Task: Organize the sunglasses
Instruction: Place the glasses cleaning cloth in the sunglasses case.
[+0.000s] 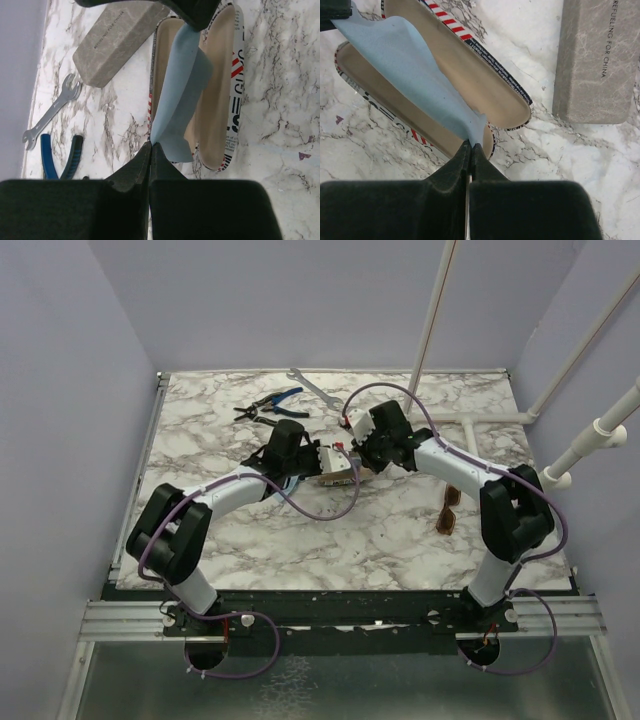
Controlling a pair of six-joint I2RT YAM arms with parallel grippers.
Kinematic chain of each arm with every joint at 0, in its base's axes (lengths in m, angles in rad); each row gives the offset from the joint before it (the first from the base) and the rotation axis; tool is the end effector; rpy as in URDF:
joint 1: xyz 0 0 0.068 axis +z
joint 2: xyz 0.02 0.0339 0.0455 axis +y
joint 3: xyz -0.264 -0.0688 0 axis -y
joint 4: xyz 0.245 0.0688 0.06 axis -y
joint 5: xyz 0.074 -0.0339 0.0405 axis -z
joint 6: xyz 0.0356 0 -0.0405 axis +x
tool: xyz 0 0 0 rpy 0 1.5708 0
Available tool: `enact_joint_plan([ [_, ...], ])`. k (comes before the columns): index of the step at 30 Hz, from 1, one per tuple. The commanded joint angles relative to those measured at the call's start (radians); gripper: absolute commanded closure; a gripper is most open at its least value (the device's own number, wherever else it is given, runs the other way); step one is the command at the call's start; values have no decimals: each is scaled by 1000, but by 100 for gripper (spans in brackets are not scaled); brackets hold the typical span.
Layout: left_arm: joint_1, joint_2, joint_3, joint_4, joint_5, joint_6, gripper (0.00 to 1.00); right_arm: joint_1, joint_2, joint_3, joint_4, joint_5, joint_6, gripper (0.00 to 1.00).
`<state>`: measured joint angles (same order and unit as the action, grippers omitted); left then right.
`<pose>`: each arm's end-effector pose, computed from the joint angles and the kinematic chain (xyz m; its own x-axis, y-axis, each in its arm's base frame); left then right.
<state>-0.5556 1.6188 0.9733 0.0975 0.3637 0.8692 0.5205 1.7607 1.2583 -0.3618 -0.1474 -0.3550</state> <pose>0.2958 -0.1986 0.2218 0.2879 0.6615 -0.6925 0.8228 0.1992 0.5323 0.3309 0.1957 0.2243 -0.4190 -0.6365 -0.6476 -0.7682 0.6287 -0.1209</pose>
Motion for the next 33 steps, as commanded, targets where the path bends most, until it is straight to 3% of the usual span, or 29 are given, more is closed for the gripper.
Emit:
enact_joint_plan([
  [1,-14,29,-42,46,35,34,100,-10,26,14,-58,34,-34,99],
  [22,-53,62,-141,76,26,89,100,-10,97,23,-136,-35,-93,100],
  [33,-54,95,-118,69,-4,150,100,-10,92,0,-151,-111,-94,100],
])
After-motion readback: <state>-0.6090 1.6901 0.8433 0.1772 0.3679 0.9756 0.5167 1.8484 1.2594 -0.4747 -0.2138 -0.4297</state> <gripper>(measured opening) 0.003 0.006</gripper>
